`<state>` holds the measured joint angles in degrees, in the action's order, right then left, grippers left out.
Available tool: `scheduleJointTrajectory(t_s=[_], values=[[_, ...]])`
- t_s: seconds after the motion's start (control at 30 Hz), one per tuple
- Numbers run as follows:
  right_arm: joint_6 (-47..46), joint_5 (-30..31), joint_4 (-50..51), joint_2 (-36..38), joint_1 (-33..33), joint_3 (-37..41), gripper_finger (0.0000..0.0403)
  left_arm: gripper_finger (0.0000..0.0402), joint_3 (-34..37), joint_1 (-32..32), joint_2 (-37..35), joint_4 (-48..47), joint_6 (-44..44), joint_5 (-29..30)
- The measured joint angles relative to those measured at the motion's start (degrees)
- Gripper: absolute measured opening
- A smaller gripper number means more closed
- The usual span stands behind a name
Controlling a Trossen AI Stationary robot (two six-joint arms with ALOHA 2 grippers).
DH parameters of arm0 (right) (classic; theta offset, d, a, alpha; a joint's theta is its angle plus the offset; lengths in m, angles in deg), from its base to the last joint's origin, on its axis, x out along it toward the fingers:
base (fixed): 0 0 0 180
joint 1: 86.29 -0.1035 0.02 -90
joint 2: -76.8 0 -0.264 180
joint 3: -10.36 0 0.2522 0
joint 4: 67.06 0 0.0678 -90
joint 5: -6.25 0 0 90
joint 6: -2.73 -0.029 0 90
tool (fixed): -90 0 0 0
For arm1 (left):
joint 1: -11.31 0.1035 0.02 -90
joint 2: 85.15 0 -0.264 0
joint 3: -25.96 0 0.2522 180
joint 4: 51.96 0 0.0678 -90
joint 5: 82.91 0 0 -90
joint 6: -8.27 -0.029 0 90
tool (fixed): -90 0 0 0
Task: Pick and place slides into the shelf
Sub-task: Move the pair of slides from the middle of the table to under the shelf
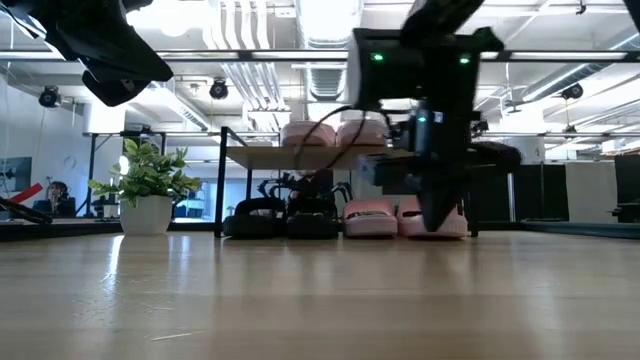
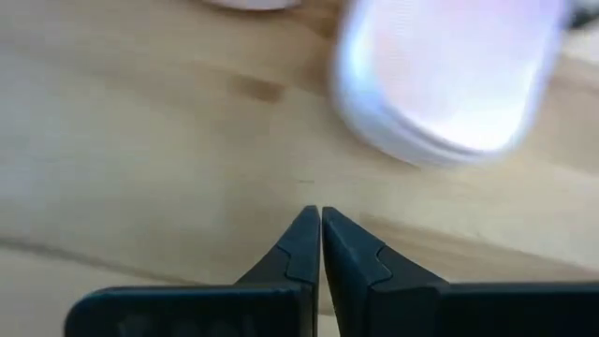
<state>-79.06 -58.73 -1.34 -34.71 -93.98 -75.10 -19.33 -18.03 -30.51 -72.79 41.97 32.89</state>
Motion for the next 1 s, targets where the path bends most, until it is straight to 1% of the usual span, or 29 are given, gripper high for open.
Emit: scheduleJointTrajectory(t_s=[0.07, 0.13, 0.3, 0.43, 0.5, 0.6, 0.7, 0.9, 1.0], values=[[-4.05, 0.33, -0.11, 1.47, -0.28, 2.63, 0.0008, 0.0000, 0.00, 0.00, 0.00, 0.01, -0.08, 0.00], [-6.00, 0.18, -1.73, 2.70, 0.02, 5.48, 0.0008, 0.0000, 0.00, 0.00, 0.00, -0.02, -0.11, 0.00], [-4.82, 0.18, -8.86, 5.02, 2.94, 11.47, 0.0008, 0.0000, 0.00, 0.00, 0.00, 0.02, -0.11, 0.00], [-4.73, 1.73, -10.19, 5.49, 5.01, 13.23, 0.0008, 0.0000, 0.00, 0.00, 0.00, 0.08, 0.02, 0.00], [-4.34, 3.38, -10.42, 5.52, 5.77, 13.45, 0.0008, 0.0000, 0.02, 0.00, 0.00, -0.01, 0.04, 0.00], [-4.12, 9.02, -9.29, 5.06, 6.77, 13.44, 0.0008, 0.0000, 0.04, 0.00, 0.00, 0.00, 0.06, 0.00], [-5.21, 12.84, -9.74, 5.30, 7.01, 12.79, 0.0008, 0.0000, 0.07, 0.00, 0.00, 0.00, 0.06, 0.00], [-4.30, 10.59, -9.78, 5.25, 7.69, 13.05, 0.0008, 0.0000, 0.09, 0.01, -0.01, -0.03, 0.08, 0.00], [-3.71, 7.93, -9.38, 5.86, 5.90, 12.98, 0.0008, 0.0000, 0.09, 0.00, 0.00, -0.05, 0.11, -0.05]])
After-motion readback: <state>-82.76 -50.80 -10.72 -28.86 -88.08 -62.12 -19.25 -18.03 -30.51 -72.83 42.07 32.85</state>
